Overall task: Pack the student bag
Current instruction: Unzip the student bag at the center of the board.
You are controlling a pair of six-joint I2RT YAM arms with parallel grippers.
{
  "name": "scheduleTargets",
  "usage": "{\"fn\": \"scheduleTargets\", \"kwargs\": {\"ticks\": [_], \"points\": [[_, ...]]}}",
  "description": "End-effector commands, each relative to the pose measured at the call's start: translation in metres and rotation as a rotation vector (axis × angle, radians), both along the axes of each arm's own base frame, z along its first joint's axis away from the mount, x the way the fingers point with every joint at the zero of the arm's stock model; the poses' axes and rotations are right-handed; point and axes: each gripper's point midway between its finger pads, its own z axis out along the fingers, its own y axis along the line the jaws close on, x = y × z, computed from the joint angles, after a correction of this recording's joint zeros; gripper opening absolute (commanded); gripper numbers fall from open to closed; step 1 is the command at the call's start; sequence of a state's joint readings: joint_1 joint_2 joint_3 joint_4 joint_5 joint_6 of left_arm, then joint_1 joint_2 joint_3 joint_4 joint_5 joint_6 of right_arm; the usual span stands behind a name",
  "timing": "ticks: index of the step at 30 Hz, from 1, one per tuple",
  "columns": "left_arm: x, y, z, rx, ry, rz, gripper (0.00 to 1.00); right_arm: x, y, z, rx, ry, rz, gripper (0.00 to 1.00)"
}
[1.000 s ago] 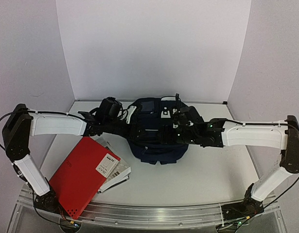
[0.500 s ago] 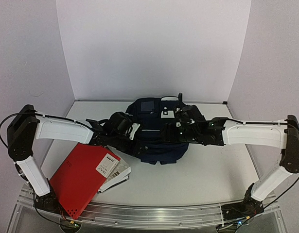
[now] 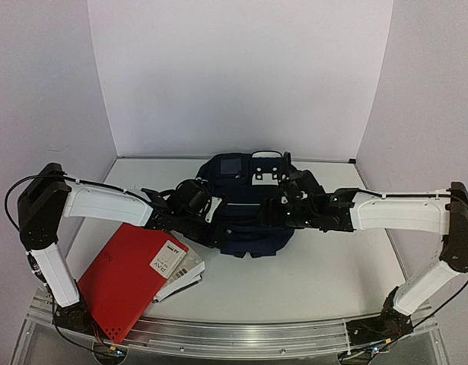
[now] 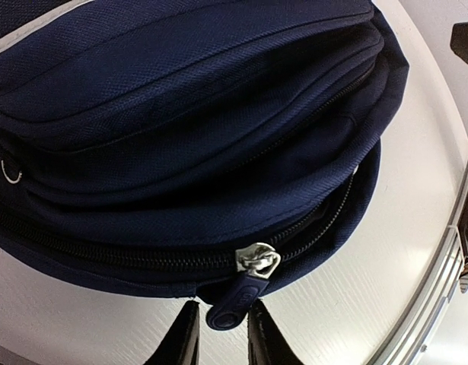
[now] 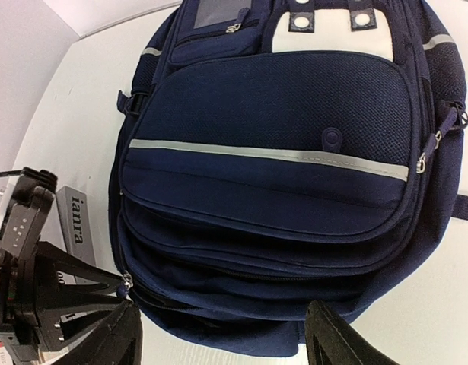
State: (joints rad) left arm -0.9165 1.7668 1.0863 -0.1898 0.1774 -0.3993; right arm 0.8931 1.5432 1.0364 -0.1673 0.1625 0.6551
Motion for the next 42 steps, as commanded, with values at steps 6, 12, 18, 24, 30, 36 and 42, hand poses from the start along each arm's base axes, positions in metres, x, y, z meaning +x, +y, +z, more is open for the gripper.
{"fn": "scheduleTargets", "kwargs": {"ticks": [6,12,18,24,30,36,42], "points": [[0.011,-0.011,0.030,-0.085,-0.064,0.032,0.05,0.016,-0.053,-0.020,0.060,0.081,-0.179,0.79],[0.010,-0.008,0.038,-0.104,-0.073,0.040,0.00,0.018,-0.064,-0.043,0.073,0.135,-0.219,0.78],[0.008,-0.007,0.039,-0.110,-0.068,0.042,0.00,0.021,-0.047,-0.049,0.131,0.153,-0.181,0.75],[0.007,-0.007,0.039,-0.119,-0.065,0.043,0.00,0.028,-0.040,-0.058,0.125,0.159,-0.177,0.73],[0.007,-0.007,0.037,-0.116,-0.060,0.048,0.00,0.036,-0.037,-0.063,0.112,0.153,-0.187,0.57],[0.019,0.009,0.037,-0.061,-0.093,0.143,0.00,0.040,-0.036,-0.047,0.136,0.119,-0.193,0.38],[0.036,0.029,0.039,-0.001,-0.128,0.232,0.00,0.040,-0.038,-0.025,0.170,0.085,-0.202,0.08]]}}
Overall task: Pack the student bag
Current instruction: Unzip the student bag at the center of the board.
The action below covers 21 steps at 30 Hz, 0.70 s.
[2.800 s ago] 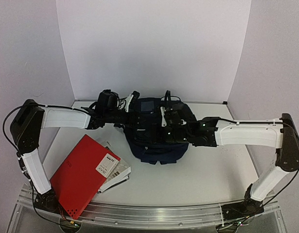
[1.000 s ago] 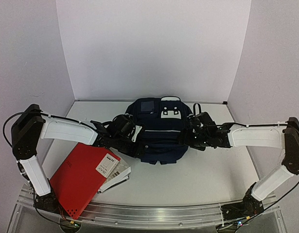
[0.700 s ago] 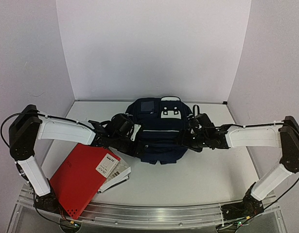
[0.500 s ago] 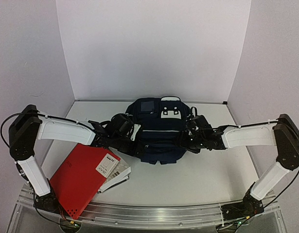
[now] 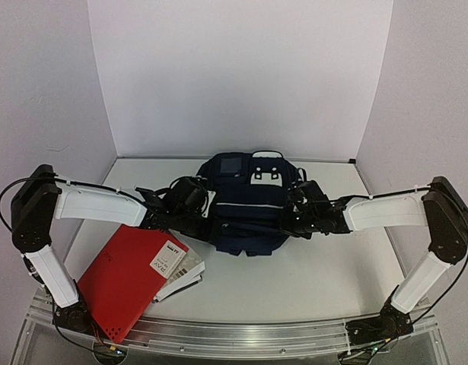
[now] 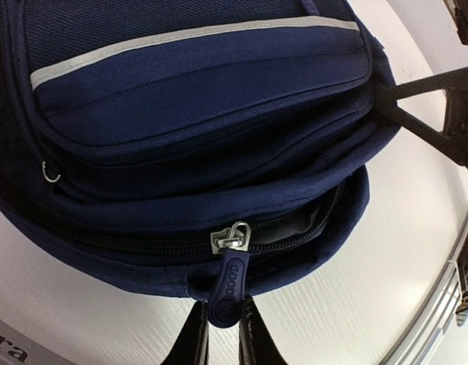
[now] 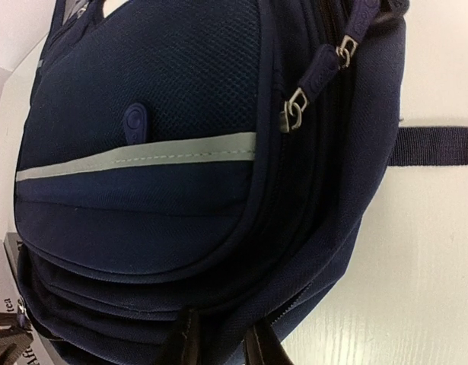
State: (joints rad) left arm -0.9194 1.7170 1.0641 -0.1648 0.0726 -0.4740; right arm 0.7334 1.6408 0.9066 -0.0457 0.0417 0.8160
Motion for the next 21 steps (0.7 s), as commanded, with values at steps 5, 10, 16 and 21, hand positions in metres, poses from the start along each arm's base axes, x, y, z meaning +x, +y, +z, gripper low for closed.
{"fn": "scheduleTargets", "kwargs": {"ticks": [5,10,16,21], "points": [[0.040,0.047,0.028,0.034,-0.086,0.190,0.00,0.016,-0.001,0.078,0.099,-0.164,-0.049,0.00],[0.062,0.083,0.032,0.014,-0.093,0.289,0.00,0.012,-0.009,0.104,0.130,-0.205,-0.062,0.00],[0.097,0.113,0.040,-0.008,-0.165,0.355,0.00,0.006,-0.008,0.131,0.180,-0.231,-0.032,0.00],[0.131,0.136,0.038,-0.058,-0.180,0.399,0.00,0.002,-0.004,0.155,0.234,-0.259,0.000,0.00]]}}
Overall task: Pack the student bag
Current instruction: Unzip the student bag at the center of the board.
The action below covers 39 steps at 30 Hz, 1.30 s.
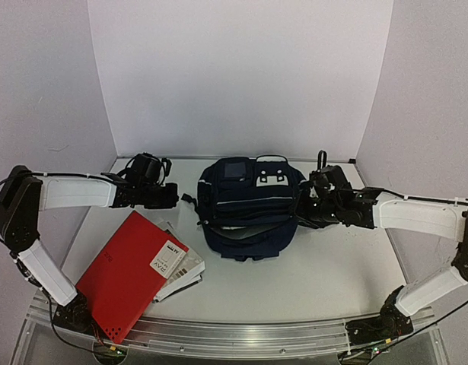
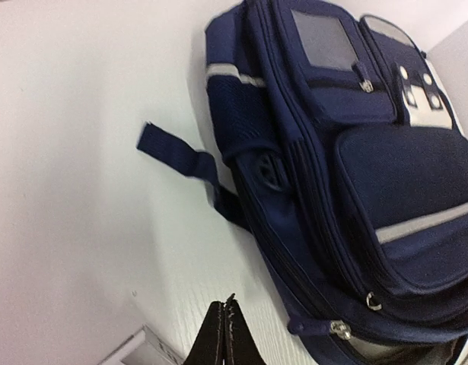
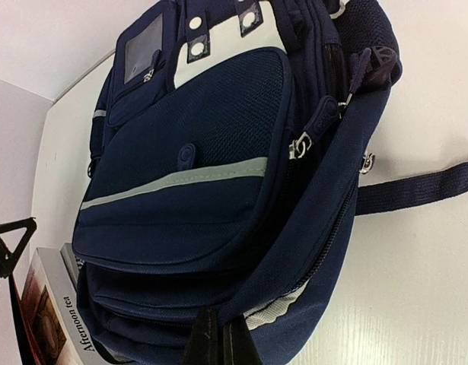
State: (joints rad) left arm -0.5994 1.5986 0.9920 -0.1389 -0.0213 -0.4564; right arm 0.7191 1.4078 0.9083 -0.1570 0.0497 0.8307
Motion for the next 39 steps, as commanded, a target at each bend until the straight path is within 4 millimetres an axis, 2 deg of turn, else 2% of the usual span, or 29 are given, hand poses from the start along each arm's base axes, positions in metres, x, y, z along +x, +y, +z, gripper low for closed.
{"fn": "scheduleTargets", "kwargs": {"ticks": [1,3,4,6,8,13,18,22,26,31,35,39], "points": [[0.035,0.010,0.012,-0.067,-0.086,0.006,0.00,0.011,0.014,0.083,0.147,-0.175,0.032,0.00],[0.041,-0.004,0.018,-0.102,-0.102,-0.077,0.00,0.011,0.013,0.085,0.145,-0.180,0.030,0.00],[0.039,-0.014,0.023,-0.122,-0.112,-0.146,0.01,0.012,0.012,0.084,0.140,-0.180,0.025,0.00],[0.029,-0.035,0.034,-0.177,-0.134,-0.278,0.07,0.012,0.011,0.082,0.132,-0.177,0.020,0.00],[0.012,-0.054,0.048,-0.197,-0.178,-0.408,0.17,0.013,0.012,0.080,0.129,-0.175,0.021,0.00],[-0.039,-0.097,0.074,-0.108,-0.309,-0.629,0.52,0.022,0.016,0.091,0.120,-0.203,0.020,0.00],[-0.076,-0.120,0.094,-0.067,-0.417,-0.735,0.72,0.033,0.018,0.098,0.107,-0.223,0.014,0.00],[-0.099,-0.134,0.094,-0.005,-0.471,-0.803,0.77,0.040,0.021,0.097,0.096,-0.225,0.019,0.00],[-0.093,-0.138,0.084,0.082,-0.500,-0.796,0.84,0.042,0.022,0.099,0.096,-0.229,0.026,0.00],[-0.077,-0.152,0.074,0.164,-0.525,-0.790,0.86,0.039,0.019,0.102,0.104,-0.233,0.025,0.00],[-0.073,-0.169,0.065,0.218,-0.548,-0.808,0.87,0.036,0.016,0.104,0.107,-0.238,0.021,0.00],[-0.062,-0.176,0.056,0.264,-0.561,-0.791,0.87,0.035,0.013,0.106,0.107,-0.243,0.018,0.00]]}}
